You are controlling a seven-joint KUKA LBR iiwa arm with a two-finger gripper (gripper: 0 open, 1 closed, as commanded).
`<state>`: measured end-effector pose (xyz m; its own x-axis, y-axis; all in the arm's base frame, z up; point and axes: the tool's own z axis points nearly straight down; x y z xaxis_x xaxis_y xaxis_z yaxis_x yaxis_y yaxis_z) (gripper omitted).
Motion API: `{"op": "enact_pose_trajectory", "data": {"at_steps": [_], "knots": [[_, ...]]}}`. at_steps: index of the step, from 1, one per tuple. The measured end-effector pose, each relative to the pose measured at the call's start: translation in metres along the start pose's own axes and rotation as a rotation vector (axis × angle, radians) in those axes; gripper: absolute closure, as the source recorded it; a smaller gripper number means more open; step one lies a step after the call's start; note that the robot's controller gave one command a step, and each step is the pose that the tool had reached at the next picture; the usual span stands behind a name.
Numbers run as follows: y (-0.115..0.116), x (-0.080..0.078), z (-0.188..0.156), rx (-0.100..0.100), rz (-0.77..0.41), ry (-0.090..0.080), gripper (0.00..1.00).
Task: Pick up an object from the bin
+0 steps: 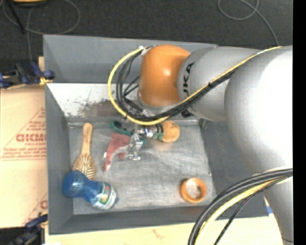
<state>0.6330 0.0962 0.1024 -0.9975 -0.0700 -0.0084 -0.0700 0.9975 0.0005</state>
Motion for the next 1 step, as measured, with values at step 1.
{"op": "enact_pose_trajectory", "data": {"at_steps": [1], "knots": [[-0.0132, 0.0063, 0.029, 0.0, -0.016, -0.003, 1.0]]}}
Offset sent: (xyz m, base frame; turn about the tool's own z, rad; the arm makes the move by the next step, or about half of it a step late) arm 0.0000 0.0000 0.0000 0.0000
